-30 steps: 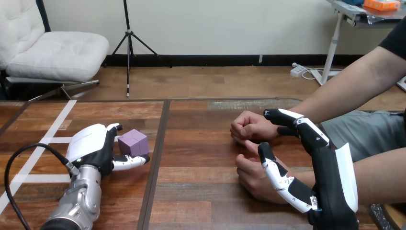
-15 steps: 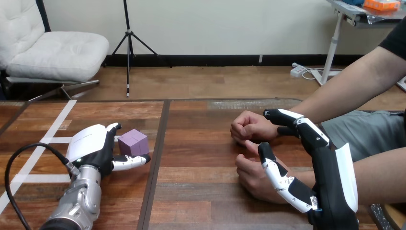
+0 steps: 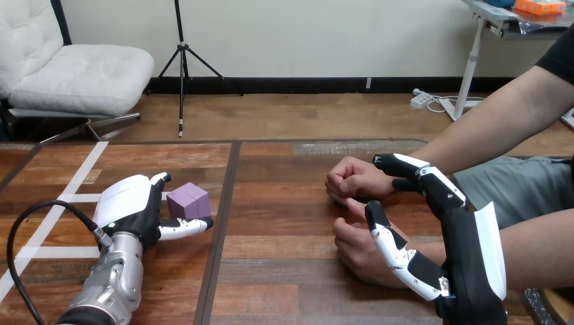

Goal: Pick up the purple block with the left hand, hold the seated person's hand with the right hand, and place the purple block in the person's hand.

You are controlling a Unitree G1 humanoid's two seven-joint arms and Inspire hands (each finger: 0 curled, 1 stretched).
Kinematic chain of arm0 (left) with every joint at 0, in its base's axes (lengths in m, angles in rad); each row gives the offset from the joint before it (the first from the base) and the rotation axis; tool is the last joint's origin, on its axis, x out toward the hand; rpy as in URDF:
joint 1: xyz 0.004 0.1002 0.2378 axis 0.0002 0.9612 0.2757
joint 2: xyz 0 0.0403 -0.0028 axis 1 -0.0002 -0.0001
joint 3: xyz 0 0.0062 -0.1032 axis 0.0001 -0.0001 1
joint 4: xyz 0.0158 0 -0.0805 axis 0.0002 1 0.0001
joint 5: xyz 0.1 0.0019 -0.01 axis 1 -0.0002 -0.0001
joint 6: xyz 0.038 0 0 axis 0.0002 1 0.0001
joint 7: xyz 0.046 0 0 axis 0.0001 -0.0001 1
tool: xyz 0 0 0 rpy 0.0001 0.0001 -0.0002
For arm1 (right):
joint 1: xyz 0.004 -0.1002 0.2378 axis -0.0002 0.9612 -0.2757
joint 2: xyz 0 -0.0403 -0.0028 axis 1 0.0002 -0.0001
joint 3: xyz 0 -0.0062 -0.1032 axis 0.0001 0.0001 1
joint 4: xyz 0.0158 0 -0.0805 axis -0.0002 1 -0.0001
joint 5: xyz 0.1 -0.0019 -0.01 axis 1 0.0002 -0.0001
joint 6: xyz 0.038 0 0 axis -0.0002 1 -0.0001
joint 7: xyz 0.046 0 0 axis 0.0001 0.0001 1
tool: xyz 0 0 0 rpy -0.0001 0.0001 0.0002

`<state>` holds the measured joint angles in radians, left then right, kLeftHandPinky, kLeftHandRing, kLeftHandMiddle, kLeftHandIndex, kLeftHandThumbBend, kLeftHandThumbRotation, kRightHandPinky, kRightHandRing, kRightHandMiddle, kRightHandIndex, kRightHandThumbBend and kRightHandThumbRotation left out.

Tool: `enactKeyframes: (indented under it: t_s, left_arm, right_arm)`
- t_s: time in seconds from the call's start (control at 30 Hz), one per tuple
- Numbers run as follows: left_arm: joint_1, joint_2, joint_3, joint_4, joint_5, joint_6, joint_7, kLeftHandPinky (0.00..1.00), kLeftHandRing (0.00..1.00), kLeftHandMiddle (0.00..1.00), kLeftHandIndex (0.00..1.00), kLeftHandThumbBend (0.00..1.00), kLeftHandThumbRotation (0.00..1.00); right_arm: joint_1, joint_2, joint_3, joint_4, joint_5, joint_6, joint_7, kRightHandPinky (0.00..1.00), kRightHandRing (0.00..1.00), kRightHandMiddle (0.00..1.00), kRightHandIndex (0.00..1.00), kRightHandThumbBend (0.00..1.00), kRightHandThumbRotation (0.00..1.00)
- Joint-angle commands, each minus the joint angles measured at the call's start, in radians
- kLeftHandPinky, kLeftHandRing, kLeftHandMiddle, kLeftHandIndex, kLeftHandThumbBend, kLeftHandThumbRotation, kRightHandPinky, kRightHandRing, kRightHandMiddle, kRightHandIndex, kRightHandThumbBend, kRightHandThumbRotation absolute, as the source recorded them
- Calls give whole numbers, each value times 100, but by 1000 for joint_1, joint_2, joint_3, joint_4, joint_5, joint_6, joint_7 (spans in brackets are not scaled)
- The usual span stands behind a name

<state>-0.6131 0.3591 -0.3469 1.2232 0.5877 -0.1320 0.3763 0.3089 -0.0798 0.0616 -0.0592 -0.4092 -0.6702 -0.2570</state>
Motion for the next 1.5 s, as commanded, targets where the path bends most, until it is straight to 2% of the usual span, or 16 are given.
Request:
enactKeyframes:
  t_s: [0.0,0.43,0.7,0.87,1.47]
  left_arm:
    - [-85,4,-10,3,9,8,7,75,82,86,88,88,55]
    - [-86,-4,9,12,-12,3,9,73,80,84,86,87,53]
    - [-84,-11,24,15,-32,-5,18,71,78,81,83,84,47]
    - [-81,-15,30,15,-47,-17,28,69,76,80,82,82,42]
    - [-89,-28,29,27,-60,-27,46,67,75,78,79,77,32]
  right_arm:
    - [-42,3,-8,-32,-1,-7,-7,70,76,75,71,38,25]
    - [-40,4,-8,-32,8,-8,-5,71,76,75,71,38,25]
    - [-37,2,-10,-36,-5,-4,-8,71,76,75,72,37,25]
    - [-37,5,-7,-33,4,-5,-6,72,76,75,72,38,26]
    - [-44,5,-6,-40,4,-4,-5,72,76,75,71,38,25]
